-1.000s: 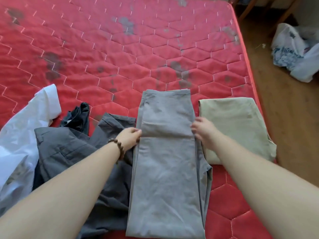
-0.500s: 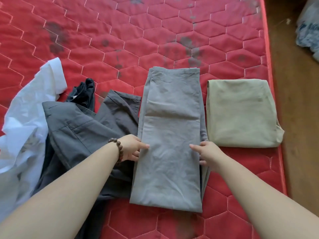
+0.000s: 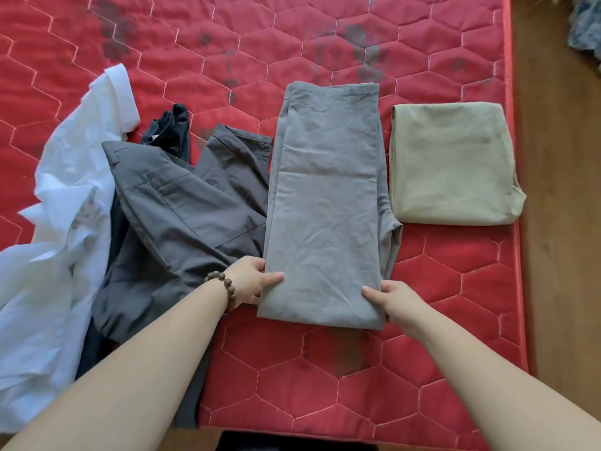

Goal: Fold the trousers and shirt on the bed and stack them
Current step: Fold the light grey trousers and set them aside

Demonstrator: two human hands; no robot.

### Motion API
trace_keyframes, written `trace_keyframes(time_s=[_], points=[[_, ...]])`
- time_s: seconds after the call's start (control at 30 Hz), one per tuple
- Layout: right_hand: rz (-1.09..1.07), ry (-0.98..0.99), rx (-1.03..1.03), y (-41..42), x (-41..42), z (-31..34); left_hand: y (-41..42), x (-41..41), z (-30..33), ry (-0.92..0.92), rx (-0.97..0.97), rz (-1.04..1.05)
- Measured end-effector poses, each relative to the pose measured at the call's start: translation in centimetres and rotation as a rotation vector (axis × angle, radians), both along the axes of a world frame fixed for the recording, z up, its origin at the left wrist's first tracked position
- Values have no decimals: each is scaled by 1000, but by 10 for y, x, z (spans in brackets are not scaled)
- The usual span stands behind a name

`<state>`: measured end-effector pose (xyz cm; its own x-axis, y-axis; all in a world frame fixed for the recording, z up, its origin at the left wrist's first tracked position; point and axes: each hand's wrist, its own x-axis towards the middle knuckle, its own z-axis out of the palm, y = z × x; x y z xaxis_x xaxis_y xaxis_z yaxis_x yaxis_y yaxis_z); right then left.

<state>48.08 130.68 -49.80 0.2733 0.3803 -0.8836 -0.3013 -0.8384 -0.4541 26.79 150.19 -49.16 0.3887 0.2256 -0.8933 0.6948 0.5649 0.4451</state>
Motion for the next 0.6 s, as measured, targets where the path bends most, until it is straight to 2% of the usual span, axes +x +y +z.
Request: trace_keyframes(time_s=[0.13,0.27,0.47,0.53,0.6], points=[[12,-1,79,-10,-2,12,-19,-16,-2,-88,15,41],[11,81,116,-29,-5,11,-41,-38,-12,-257,-46,130],[52,-83,0,-43,-20,-5,-67,-43,-26,-92,68,40],[98,-120,-59,-41,-21,-5,-74,-37,-22,28,239,-49],[155,-278,-136,-35,-22,-3,-80,-30,-12,191,641,-124]])
